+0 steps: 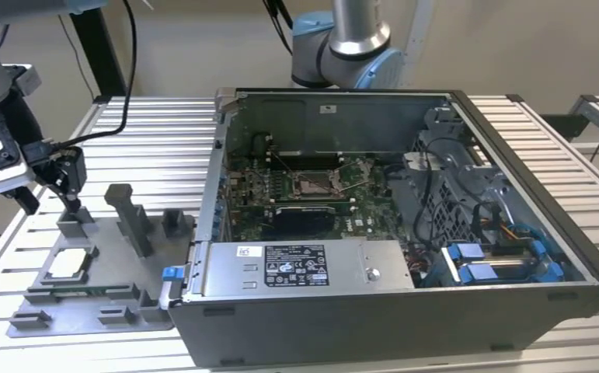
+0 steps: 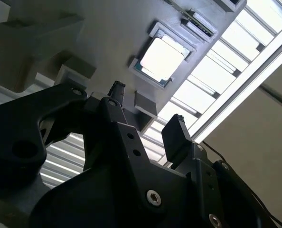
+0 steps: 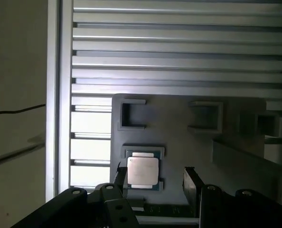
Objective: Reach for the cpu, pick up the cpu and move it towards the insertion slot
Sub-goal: 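Pick up the cpu and move it towards the insertion slot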
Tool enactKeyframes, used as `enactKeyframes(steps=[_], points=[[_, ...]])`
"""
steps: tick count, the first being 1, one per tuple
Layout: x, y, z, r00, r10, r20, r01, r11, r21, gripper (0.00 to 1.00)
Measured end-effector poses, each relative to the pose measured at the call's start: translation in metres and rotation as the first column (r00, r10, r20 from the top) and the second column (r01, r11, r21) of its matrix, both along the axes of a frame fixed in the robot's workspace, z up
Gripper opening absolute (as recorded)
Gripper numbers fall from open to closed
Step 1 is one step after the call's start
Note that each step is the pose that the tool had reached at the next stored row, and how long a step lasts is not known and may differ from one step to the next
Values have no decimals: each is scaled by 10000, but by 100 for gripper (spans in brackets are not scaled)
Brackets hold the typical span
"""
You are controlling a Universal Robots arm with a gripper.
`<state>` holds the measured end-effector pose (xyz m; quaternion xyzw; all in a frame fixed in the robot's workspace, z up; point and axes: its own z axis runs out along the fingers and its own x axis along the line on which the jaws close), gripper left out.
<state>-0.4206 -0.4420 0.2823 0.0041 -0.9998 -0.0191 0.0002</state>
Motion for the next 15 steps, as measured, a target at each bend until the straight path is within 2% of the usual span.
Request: enactKeyframes(steps=[7, 15], points=[[0, 0, -23, 10000, 0, 6, 0, 10000, 1, 100], [0, 0, -122, 10000, -18, 6, 18, 10000, 0, 100]])
